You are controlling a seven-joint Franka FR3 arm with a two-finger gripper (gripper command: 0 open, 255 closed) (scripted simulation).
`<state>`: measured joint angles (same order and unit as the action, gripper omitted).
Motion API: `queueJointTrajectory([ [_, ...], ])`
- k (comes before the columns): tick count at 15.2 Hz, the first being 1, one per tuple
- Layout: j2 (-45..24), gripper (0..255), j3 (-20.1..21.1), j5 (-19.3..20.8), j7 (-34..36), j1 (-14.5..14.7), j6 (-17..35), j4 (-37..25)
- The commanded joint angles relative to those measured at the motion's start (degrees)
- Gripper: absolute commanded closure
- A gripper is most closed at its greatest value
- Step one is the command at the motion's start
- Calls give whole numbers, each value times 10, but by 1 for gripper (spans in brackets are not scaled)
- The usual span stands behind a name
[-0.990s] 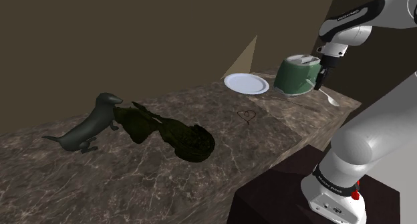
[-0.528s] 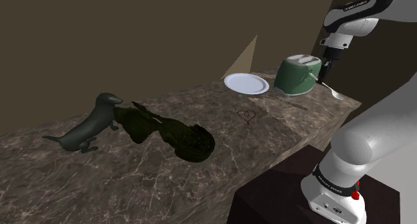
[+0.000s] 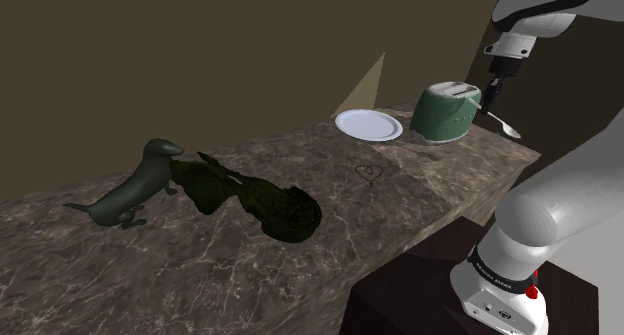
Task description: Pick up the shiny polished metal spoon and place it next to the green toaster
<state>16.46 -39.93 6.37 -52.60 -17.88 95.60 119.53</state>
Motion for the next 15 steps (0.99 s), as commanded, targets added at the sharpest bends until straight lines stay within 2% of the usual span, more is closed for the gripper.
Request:
queueJointTrajectory([
  [1, 2, 255, 2, 0, 1, 0, -15, -13],
  [15, -4, 255, 11, -8, 3, 6, -122, -125],
])
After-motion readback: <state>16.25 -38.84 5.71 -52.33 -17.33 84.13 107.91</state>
